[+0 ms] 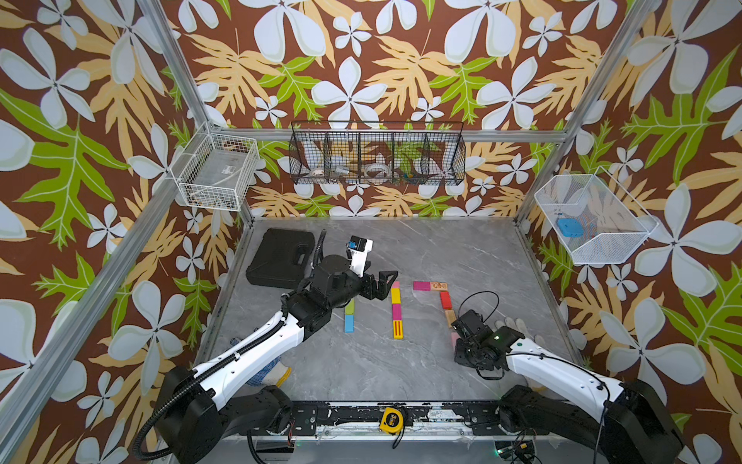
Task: Assemble the number 7 with building blocks
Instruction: Assemble the building block at the center of the board.
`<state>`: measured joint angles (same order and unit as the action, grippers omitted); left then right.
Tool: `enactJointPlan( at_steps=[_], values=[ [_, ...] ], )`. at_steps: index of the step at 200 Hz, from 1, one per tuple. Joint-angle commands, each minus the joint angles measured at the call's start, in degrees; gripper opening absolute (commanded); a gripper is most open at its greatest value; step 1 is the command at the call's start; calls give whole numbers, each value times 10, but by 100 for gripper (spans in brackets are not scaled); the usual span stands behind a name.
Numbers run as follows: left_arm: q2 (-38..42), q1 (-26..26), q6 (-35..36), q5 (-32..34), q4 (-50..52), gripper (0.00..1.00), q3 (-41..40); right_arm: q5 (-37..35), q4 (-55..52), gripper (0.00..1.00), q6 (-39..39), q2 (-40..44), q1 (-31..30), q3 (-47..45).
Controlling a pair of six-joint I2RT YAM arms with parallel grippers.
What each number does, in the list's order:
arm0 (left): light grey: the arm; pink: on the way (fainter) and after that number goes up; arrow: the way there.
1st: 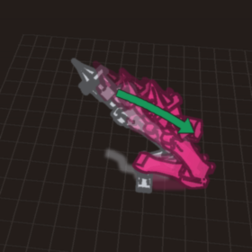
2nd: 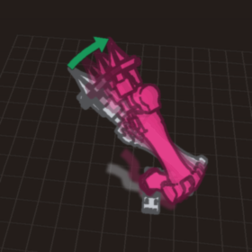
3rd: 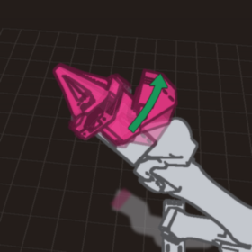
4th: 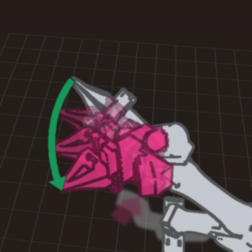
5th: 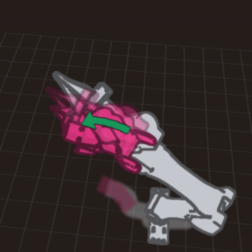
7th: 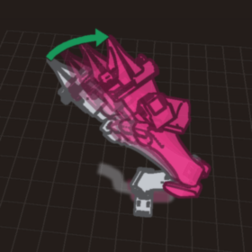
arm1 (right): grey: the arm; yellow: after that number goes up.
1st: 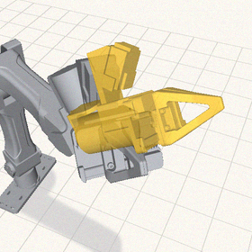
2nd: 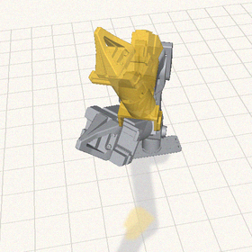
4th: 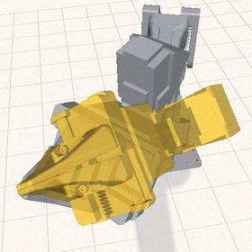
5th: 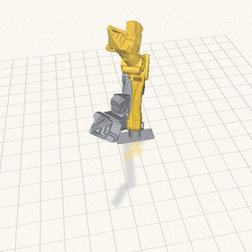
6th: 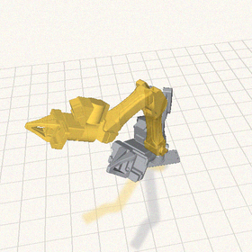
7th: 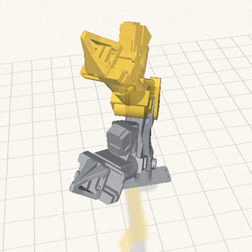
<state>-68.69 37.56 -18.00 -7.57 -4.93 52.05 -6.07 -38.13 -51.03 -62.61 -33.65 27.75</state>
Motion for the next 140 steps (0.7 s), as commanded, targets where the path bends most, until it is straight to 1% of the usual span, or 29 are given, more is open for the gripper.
enactJointPlan(
  at_steps=[1,21,64,110,140],
  values=[
    [4,-1,2,-2,-19,98,1,-24,5,19,-6,-13,2,4],
    [6,-1,2,1,-18,98,1,-44,6,13,-6,-24,2,9],
    [8,-1,4,5,-17,98,0,-53,26,11,5,-37,11,4],
    [6,-1,5,5,-15,98,1,-49,44,11,27,-42,29,6],
    [6,-1,7,8,-14,98,1,-41,53,10,34,-48,30,7]
  ],
)
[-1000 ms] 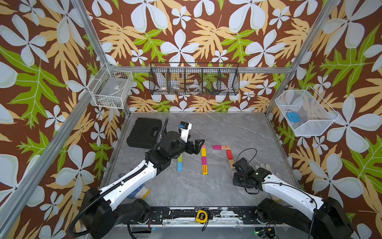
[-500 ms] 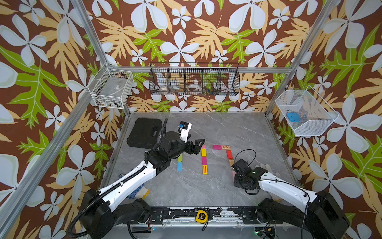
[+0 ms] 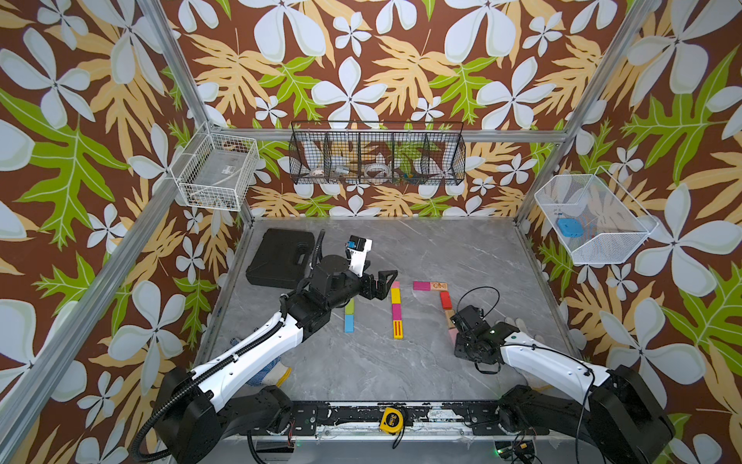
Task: Assemble the number 7 with building blocks
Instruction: Assemble the building block at the center of the board.
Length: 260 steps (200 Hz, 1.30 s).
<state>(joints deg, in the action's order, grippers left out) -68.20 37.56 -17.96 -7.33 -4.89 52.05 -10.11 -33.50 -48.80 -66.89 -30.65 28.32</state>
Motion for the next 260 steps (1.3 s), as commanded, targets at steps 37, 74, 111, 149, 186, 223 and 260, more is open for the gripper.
enactJointPlan(
  at_steps=[37,74,111,149,186,223,260],
  values=[
    [1,-1,7,7,-12,98,2,14,27,10,21,-16,0,3],
    [0,-1,7,7,-11,98,3,37,40,8,31,-30,0,5],
    [-4,-1,7,7,-10,98,5,61,50,6,30,-24,0,-2],
    [-8,-1,6,1,-10,98,7,29,4,6,34,8,1,15],
    [-7,-1,5,1,-7,98,9,14,-29,24,75,19,1,59],
    [-8,-1,4,0,-6,98,9,60,3,58,120,-9,0,78],
    [-9,-1,4,1,-3,98,11,44,12,67,163,-70,1,111]
  ],
)
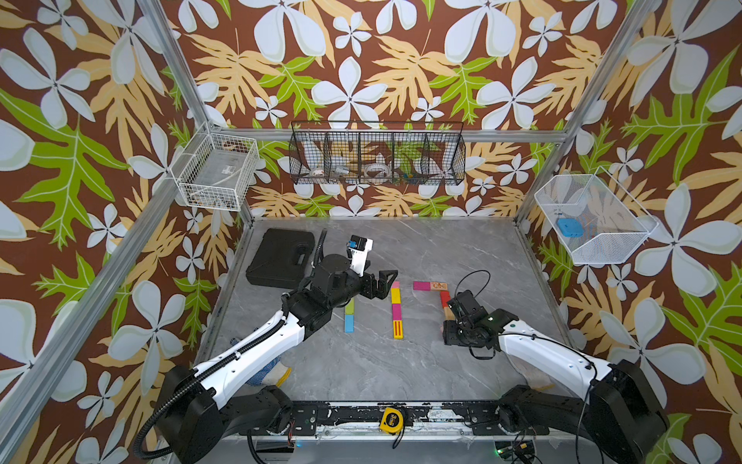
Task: Assemble the number 7 with building blocks
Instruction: Assemble the building block at the center of the board.
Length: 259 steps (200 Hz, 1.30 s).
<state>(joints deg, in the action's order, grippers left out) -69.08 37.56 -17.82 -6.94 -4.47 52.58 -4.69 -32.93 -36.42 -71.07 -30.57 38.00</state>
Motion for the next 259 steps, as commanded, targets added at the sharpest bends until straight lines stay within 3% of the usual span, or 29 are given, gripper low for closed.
enactJointPlan(
  at_steps=[1,34,79,145,196,259],
  values=[
    [0,-1,3,-3,-7,98,6,-10,6,67,39,-30,0,15],
    [4,-1,6,3,-4,98,6,-10,26,66,52,-81,0,25],
    [4,-1,7,6,-5,98,5,-25,26,45,48,-92,0,9],
    [-2,-1,6,-2,-13,98,6,5,38,29,37,-61,-2,-22],
    [-2,-1,6,-3,-19,98,7,1,13,27,0,-13,2,-36],
    [13,-1,11,7,-18,98,-3,-7,18,29,51,-84,7,-5]
  ],
)
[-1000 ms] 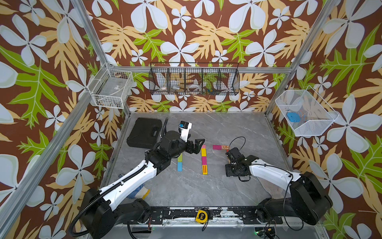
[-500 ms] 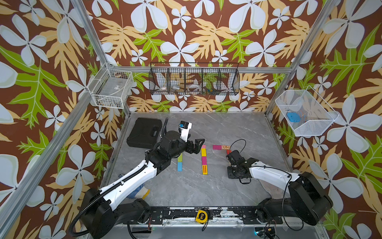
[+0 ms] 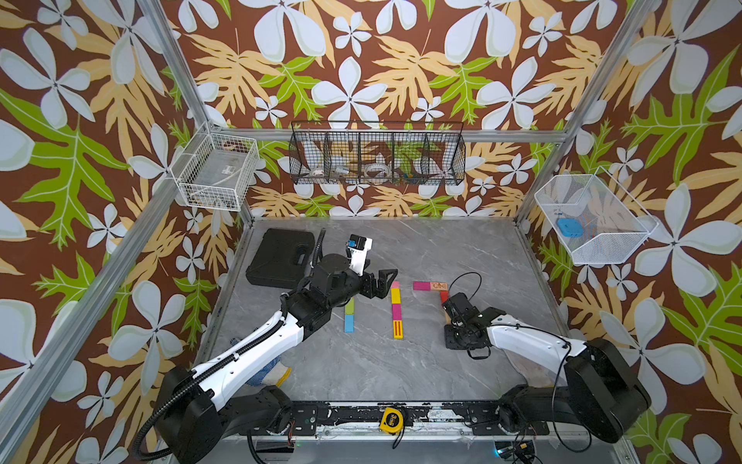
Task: Assemble the number 7 with building blocks
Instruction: Assemble the building block at the center of the board.
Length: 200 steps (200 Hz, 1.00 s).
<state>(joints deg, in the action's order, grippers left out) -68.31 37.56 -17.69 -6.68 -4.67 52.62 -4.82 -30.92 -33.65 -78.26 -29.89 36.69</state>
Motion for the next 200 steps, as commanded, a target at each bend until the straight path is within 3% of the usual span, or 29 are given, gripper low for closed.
enactJointPlan(
  at_steps=[1,54,100,113,130,161,200],
  values=[
    [5,-1,10,5,-16,98,-3,-5,-2,29,24,-12,0,8],
    [7,-1,12,7,-17,98,-3,-18,-7,34,20,-17,7,13],
    [6,-1,11,7,-16,98,-3,-43,-47,58,-1,20,7,36],
    [8,-1,11,6,-16,98,-4,-35,-63,60,-13,47,7,35],
    [11,-1,10,7,-17,98,-5,-24,-87,58,-38,89,6,25],
    [15,-1,7,2,-25,98,-9,12,-97,43,-74,140,6,-7],
    [20,-1,7,-2,-25,98,-9,44,-57,30,-88,154,6,-48]
  ],
)
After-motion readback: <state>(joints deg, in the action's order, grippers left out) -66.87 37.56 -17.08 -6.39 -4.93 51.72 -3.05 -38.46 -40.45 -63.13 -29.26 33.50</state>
